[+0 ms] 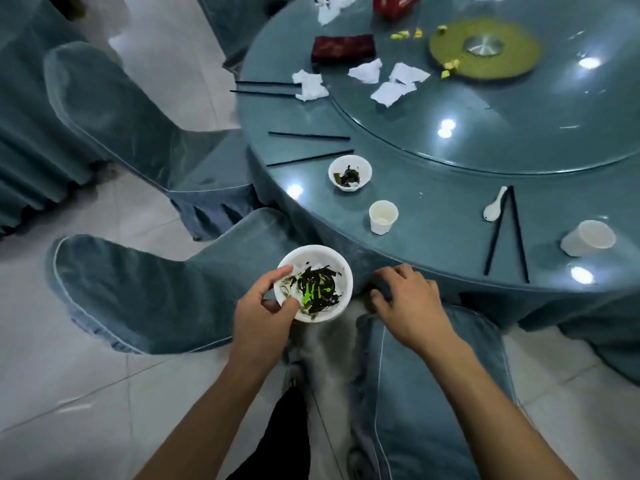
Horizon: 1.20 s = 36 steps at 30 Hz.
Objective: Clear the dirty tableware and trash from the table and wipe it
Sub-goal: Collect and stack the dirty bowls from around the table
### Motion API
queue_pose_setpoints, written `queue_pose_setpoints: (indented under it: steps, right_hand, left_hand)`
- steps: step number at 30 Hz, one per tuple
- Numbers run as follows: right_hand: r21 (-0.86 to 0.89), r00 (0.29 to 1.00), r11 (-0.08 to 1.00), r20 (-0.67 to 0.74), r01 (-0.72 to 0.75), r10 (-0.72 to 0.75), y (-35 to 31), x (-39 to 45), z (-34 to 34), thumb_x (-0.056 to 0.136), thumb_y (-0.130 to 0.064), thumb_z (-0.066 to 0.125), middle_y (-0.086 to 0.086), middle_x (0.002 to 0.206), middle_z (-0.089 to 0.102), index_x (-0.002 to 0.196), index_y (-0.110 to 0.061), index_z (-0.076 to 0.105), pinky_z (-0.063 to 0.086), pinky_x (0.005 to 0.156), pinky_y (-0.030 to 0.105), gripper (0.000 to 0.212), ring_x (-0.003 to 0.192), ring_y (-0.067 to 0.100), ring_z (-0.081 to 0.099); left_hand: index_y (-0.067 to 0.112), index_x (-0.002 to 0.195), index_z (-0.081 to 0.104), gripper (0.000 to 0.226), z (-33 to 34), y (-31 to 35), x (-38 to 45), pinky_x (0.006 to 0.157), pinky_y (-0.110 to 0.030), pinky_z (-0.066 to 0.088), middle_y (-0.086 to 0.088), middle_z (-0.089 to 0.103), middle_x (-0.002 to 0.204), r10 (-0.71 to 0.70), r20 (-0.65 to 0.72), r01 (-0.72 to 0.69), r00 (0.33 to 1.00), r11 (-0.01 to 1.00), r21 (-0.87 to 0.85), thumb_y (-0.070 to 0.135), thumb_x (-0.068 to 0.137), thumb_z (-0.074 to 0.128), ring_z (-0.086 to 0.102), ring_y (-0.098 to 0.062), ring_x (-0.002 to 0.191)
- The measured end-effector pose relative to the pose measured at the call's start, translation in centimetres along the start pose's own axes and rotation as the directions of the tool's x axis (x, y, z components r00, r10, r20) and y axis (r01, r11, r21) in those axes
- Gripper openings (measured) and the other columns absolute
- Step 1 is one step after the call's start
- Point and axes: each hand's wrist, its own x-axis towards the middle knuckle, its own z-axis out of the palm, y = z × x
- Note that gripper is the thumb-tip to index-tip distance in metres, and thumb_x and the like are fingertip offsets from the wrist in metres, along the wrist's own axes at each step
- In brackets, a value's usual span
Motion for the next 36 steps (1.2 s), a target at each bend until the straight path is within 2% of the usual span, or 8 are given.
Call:
queue_pose_setpoints:
  steps: [4, 7, 10, 15, 22, 29, 33, 36]
  right_hand:
    - [0.030, 0.995, 0.995, -0.036, -0.092, 0.093, -1.6, 4.8, -0.3, 0.096, -0.038, 0.053, 0.001, 0.125, 0.058, 0.130, -0.028, 0.057, 0.038, 0.100, 0.043, 0.036, 0.118, 0.025, 0.055]
    - [0.059, 0.987, 0.988, -0.064, -0.142, 0.146, -2.5, 7.7, -0.5, 0.096, -0.036, 0.055, 0.001, 0.124, 0.059, 0.129, -0.028, 0.059, 0.039, 0.100, 0.045, 0.034, 0.116, 0.026, 0.056]
    - [0.063, 0.981, 0.984, -0.092, -0.165, 0.170, -3.1, 10.4, -0.9, 0.095, -0.034, 0.058, 0.004, 0.123, 0.059, 0.127, -0.026, 0.061, 0.040, 0.098, 0.046, 0.033, 0.115, 0.029, 0.056]
    - [0.054, 0.971, 0.979, -0.128, -0.194, 0.200, -2.7, 15.9, -2.2, 0.095, -0.033, 0.056, 0.007, 0.119, 0.061, 0.123, -0.025, 0.062, 0.039, 0.095, 0.045, 0.031, 0.111, 0.032, 0.058]
    - [0.048, 0.958, 0.965, -0.113, -0.259, 0.263, -0.7, 26.2, -2.7, 0.095, -0.036, 0.052, 0.008, 0.118, 0.063, 0.124, -0.022, 0.061, 0.046, 0.096, 0.048, 0.033, 0.108, 0.031, 0.061]
    - [0.114, 0.904, 0.897, 0.028, -0.427, 0.426, 0.8, 33.3, -0.2, 0.096, -0.040, 0.053, 0.011, 0.113, 0.070, 0.125, -0.021, 0.056, 0.054, 0.086, 0.044, 0.035, 0.103, 0.036, 0.064]
    - [0.224, 0.902, 0.876, 0.036, -0.427, 0.430, 1.6, 34.5, 0.8, 0.093, -0.027, 0.056, 0.013, 0.108, 0.072, 0.112, -0.017, 0.065, 0.052, 0.080, 0.038, 0.023, 0.097, 0.037, 0.065]
    - [0.320, 0.901, 0.854, -0.006, -0.410, 0.435, 1.7, 34.6, 0.3, 0.090, -0.016, 0.057, 0.011, 0.097, 0.073, 0.102, -0.012, 0.070, 0.043, 0.074, 0.028, 0.018, 0.089, 0.032, 0.064]
  left_hand:
    - [0.050, 0.113, 0.069, 0.052, -0.2, -0.5, 7.9, 0.072, -0.059, 0.060, -0.018, 0.073, 0.090, -0.052, 0.092, 0.053, 0.994, 0.999, -0.007, 0.005, 0.087, 0.067, 0.067, -0.047, 0.084]
    - [0.050, 0.112, 0.070, 0.052, 0.1, -0.6, 13.1, 0.072, -0.057, 0.062, -0.005, 0.075, 0.089, -0.075, 0.149, 0.081, 0.986, 0.996, -0.034, 0.004, 0.088, 0.066, 0.070, -0.043, 0.087]
    - [0.046, 0.112, 0.070, 0.051, 0.9, -0.8, 17.4, 0.077, -0.052, 0.062, 0.004, 0.074, 0.100, -0.082, 0.185, 0.099, 0.979, 0.991, -0.086, 0.001, 0.089, 0.066, 0.074, -0.031, 0.089]
    - [0.028, 0.120, 0.069, 0.044, 2.8, -0.7, 23.1, 0.071, -0.038, 0.064, -0.001, 0.069, 0.117, -0.111, 0.221, 0.152, 0.969, 0.972, -0.179, -0.005, 0.092, 0.065, 0.074, -0.024, 0.094]
    - [0.017, 0.126, 0.064, 0.043, 5.2, -1.3, 29.8, 0.067, -0.032, 0.063, -0.004, 0.062, 0.126, -0.209, 0.212, 0.258, 0.955, 0.935, -0.243, -0.011, 0.094, 0.056, 0.071, -0.021, 0.101]
    - [0.023, 0.118, 0.064, 0.050, 7.5, -2.6, 32.8, 0.067, -0.028, 0.062, -0.006, 0.058, 0.131, -0.251, 0.194, 0.294, 0.948, 0.925, -0.241, -0.017, 0.093, 0.049, 0.067, -0.025, 0.109]
    - [0.024, 0.117, 0.064, 0.050, 7.5, -2.8, 33.1, 0.071, -0.031, 0.062, -0.006, 0.058, 0.131, -0.238, 0.199, 0.283, 0.951, 0.928, -0.243, -0.017, 0.092, 0.048, 0.067, -0.028, 0.111]
    - [0.022, 0.117, 0.064, 0.046, 7.3, -2.5, 33.2, 0.072, -0.033, 0.063, -0.008, 0.060, 0.130, -0.245, 0.199, 0.293, 0.949, 0.918, -0.267, -0.014, 0.093, 0.048, 0.069, -0.029, 0.108]
